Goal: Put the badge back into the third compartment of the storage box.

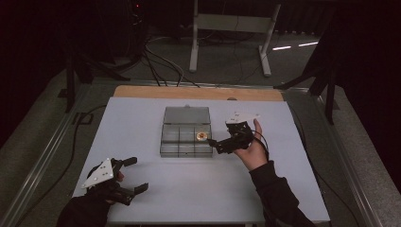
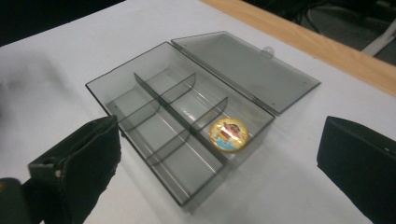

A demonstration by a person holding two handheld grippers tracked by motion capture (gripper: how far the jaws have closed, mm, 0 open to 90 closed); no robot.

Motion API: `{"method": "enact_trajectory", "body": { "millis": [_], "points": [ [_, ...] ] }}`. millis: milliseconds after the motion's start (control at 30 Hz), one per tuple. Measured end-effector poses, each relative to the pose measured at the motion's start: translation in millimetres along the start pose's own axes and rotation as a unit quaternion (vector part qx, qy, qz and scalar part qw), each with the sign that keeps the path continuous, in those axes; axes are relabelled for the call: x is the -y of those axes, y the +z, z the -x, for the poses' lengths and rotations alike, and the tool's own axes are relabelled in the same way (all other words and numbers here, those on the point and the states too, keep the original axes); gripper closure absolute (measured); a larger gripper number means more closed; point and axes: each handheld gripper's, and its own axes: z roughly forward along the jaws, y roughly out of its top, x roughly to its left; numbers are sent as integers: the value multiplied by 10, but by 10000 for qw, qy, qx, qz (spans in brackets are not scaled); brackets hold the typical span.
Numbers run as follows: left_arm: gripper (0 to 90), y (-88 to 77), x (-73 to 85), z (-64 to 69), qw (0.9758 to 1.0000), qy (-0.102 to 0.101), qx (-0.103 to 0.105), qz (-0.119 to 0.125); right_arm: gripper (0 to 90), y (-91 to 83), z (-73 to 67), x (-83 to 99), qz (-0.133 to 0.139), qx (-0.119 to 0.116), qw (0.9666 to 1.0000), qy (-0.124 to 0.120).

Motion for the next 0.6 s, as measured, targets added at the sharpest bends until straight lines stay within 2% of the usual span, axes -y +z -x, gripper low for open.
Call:
{"method": "enact_trajectory", "body": {
  "millis": [300,600],
  "points": [
    [0,21,-5,2,10000,16,46,2,0,-308,62,311,136,29,9998,112],
    [0,10,-8,4,10000,31,45,6,0,-515,80,714,15,62,9997,228]
  ]
}}
